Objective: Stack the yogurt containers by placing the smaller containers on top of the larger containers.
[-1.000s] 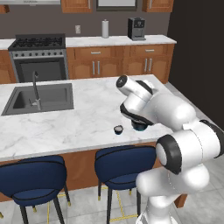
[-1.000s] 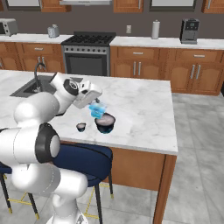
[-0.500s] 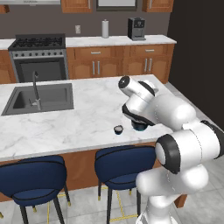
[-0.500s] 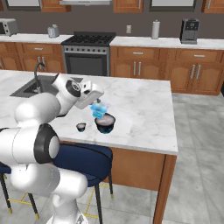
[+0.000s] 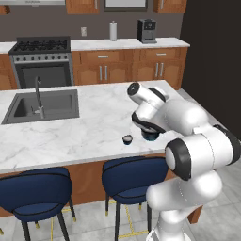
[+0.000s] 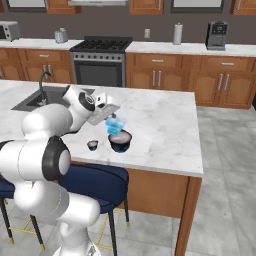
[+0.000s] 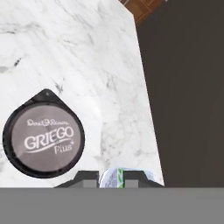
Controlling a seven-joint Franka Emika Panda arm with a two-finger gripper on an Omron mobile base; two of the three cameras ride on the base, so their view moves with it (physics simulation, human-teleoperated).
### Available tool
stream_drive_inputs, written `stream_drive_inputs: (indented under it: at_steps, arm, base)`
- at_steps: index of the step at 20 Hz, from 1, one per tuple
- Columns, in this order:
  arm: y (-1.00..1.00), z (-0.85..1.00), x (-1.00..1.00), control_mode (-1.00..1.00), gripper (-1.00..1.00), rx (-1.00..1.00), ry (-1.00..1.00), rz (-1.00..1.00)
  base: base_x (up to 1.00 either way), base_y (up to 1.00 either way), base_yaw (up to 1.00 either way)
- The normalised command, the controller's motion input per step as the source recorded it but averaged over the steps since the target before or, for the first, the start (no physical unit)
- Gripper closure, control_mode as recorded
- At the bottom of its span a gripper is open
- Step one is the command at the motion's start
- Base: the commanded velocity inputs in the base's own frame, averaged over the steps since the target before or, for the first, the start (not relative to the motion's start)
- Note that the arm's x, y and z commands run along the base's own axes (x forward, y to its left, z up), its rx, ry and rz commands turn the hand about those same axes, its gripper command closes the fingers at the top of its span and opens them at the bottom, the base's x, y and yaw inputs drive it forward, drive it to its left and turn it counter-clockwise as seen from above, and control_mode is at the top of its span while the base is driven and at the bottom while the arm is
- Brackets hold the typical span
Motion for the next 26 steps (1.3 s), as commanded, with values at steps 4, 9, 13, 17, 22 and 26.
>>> stream_drive_inputs:
  at_steps: [4, 9, 13, 17, 22, 26]
  arm:
    - [0.04, -0.23, 0.00, -1.00, 1.00, -0.03, 0.00, 0.00]
    - [0.00, -0.05, 0.03, -1.00, 1.00, 0.00, 0.00, 0.00]
    - [0.00, -0.01, 0.02, -1.00, 1.00, 0.00, 0.00, 0.00]
    - [0.00, -0.03, 0.06, -1.00, 1.00, -0.02, 0.00, 0.00]
    - [0.04, -0.13, 0.13, -1.00, 1.00, -0.06, 0.00, 0.00]
    - [0.08, -0.14, 0.16, -1.00, 1.00, -0.06, 0.00, 0.00]
  base:
    - [0.00, 0.00, 0.00]
    - [0.00, 0.00, 0.00]
    - [0.00, 0.00, 0.00]
    - [0.00, 0.00, 0.00]
    - [0.00, 0.00, 0.00]
    - [0.00, 0.00, 0.00]
